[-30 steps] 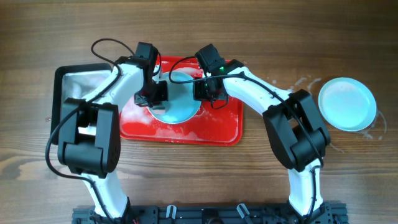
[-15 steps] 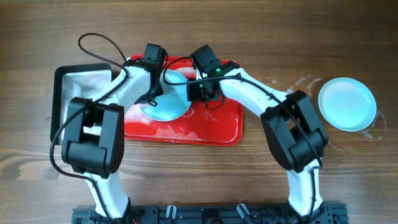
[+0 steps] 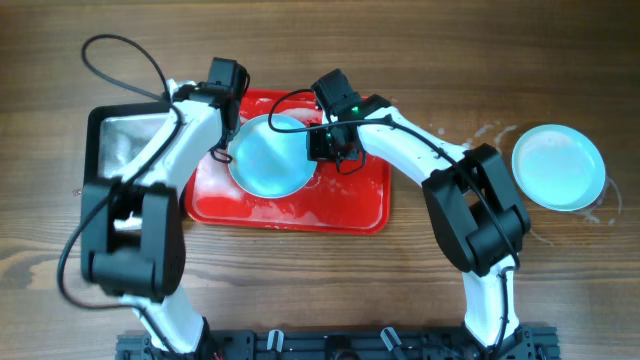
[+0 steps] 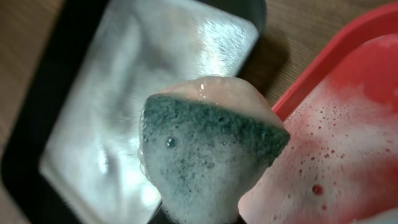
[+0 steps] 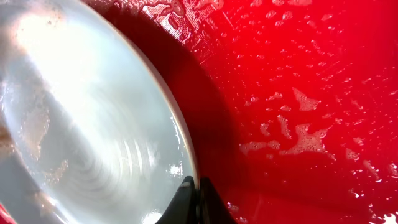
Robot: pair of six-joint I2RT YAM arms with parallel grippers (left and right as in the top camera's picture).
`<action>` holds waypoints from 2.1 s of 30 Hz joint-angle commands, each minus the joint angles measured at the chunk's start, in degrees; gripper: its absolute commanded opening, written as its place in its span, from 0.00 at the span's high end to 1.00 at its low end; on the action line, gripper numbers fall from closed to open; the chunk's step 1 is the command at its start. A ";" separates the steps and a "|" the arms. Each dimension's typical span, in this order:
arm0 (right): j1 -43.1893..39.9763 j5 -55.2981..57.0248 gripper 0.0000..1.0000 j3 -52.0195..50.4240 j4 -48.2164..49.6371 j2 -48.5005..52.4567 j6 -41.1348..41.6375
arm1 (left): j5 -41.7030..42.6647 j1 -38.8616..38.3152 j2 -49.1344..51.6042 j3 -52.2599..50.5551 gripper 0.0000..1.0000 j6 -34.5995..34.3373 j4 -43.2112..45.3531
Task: Clean dirty plates on tray and stack at the side
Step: 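Keep scrubbing the plate face with the left-held sponge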
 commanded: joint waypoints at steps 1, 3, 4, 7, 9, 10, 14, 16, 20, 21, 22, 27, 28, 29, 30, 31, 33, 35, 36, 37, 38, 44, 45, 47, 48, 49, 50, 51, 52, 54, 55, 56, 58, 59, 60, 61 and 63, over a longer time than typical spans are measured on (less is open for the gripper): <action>-0.52 3.56 0.95 -1.25 -0.68 2.27 -0.07 | 2.36 -0.20 -5.51 0.33 0.96 -2.29 -2.12; -0.52 3.52 0.95 -1.25 -0.55 2.27 -0.07 | 9.92 -0.20 -5.51 0.31 0.96 -1.33 -2.82; -0.52 3.34 0.85 -1.25 -0.39 2.27 -0.07 | 13.33 -0.20 -5.16 0.31 0.96 0.31 -2.84; -0.52 0.72 0.49 -1.25 0.90 2.27 -0.15 | 19.82 -0.20 -4.00 0.26 0.96 3.32 -2.84; -0.31 -0.94 0.45 -1.25 1.84 2.27 0.28 | 20.15 -0.20 -3.43 0.26 0.96 3.30 -2.89; 0.02 -0.74 0.45 -1.25 2.40 2.40 1.79 | 20.15 -0.20 -3.32 0.26 0.96 3.32 -2.89; 1.68 0.83 0.48 -1.25 4.22 4.33 3.04 | 20.15 -0.20 -3.28 0.26 0.96 3.30 -2.86; 2.25 0.85 0.55 -1.25 4.20 5.77 3.85 | 20.15 -0.20 -3.28 0.26 0.96 3.30 -2.86; 1.95 0.42 0.96 -1.22 3.58 7.17 5.84 | 20.37 -0.20 -3.28 0.26 0.96 3.30 -2.82; 1.84 0.39 0.96 -1.22 3.34 7.17 5.84 | 20.68 -0.20 -3.28 0.26 0.96 3.30 -2.71; 1.77 0.39 0.96 -1.22 3.13 7.17 5.99 | 21.33 -0.20 -3.28 0.26 0.96 3.30 -2.60; 0.57 -0.68 0.96 -1.22 0.76 7.17 7.32 | 23.08 -0.22 -3.28 -1.68 0.96 4.15 0.15; 0.31 -0.90 0.96 -1.22 0.70 7.17 7.32 | 25.42 -0.22 -3.26 -3.02 0.96 6.69 2.51; 0.09 -1.22 0.96 -1.22 0.68 7.17 7.37 | 29.03 -0.22 -3.15 -4.92 0.96 10.34 6.29; 0.00 -1.53 0.96 -1.22 0.72 7.17 7.32 | 32.39 -0.22 -2.99 -7.43 0.96 14.10 10.43; 0.00 -1.53 0.96 -1.22 0.79 7.17 7.32 | 35.63 -0.22 -2.91 -9.64 0.96 17.70 14.40; 0.00 -1.55 0.96 -1.22 0.81 7.17 7.30 | 41.07 -0.22 -2.58 -12.98 0.96 23.23 20.48; 0.00 -1.55 0.96 -1.22 0.79 7.17 7.17 | 45.68 -0.22 -2.05 -15.98 0.96 27.96 25.57; 0.00 -1.55 0.96 -1.22 0.79 7.17 7.15 | 46.93 -0.22 -1.64 -17.20 0.96 30.05 27.74; 0.00 -1.55 0.96 -1.22 0.79 7.17 7.13 | 46.88 -0.22 -1.40 -17.70 0.96 30.88 28.65; 0.00 -1.57 0.96 -1.22 0.81 7.17 7.19 | 46.88 -0.22 -1.01 -18.27 0.96 32.70 29.59; 0.00 -1.81 0.96 -1.22 0.96 7.17 6.93 | 33.92 0.04 1.29 -18.40 0.96 34.97 29.44; 0.00 -1.99 0.96 -1.22 1.01 7.17 6.80 | 30.10 0.26 1.86 -18.40 0.96 34.58 29.38; 0.00 -2.01 0.95 -1.22 1.16 7.17 6.73 | 23.10 0.72 2.89 -18.40 0.96 34.58 29.35; 0.00 -2.01 0.96 -1.22 1.25 7.17 6.73 | 19.50 1.01 3.50 -18.40 0.96 34.56 29.42; -0.04 -2.03 0.96 -1.22 1.27 7.17 6.71 | 16.59 1.25 4.24 -18.40 0.96 34.56 29.79; -0.09 -2.34 0.96 -1.22 1.29 7.17 6.60 | 14.01 1.64 5.18 -18.40 0.96 34.56 30.58; -0.15 -2.89 0.96 -1.22 1.46 7.17 5.73 | 12.85 1.84 5.90 -18.40 0.96 34.40 31.47; -0.22 -3.04 0.96 -1.22 1.46 7.17 5.70 | 12.55 2.08 6.95 -18.40 0.96 34.29 32.94; -0.46 -3.54 0.96 -1.22 1.42 7.17 5.64 | 12.52 2.14 8.59 -18.40 0.96 33.11 36.15; -0.52 -3.69 0.96 -1.22 1.42 7.17 5.62 | 12.57 2.14 9.38 -18.40 0.96 32.63 37.94; -0.59 -3.72 0.96 -1.22 1.40 7.17 5.62 | 12.52 2.05 10.05 -18.40 0.96 31.78 39.52; -0.68 -3.69 0.96 -1.22 1.38 7.17 5.64 | 12.52 1.99 11.21 -18.40 0.96 29.24 42.93; -0.68 -3.69 0.96 -1.22 1.40 7.17 5.64 | 12.52 1.99 11.52 -18.40 0.96 27.52 45.05; -0.68 -3.69 0.96 -1.22 1.40 7.17 5.66 | 12.50 1.99 11.52 -18.40 0.96 26.56 46.36; -0.68 -3.69 0.96 -1.22 1.42 7.17 5.68 | 12.39 1.99 11.52 -18.40 0.96 25.62 48.15; -0.68 -3.69 0.96 -1.22 1.44 7.17 5.68 | 11.63 1.77 11.52 -18.40 0.96 25.27 51.91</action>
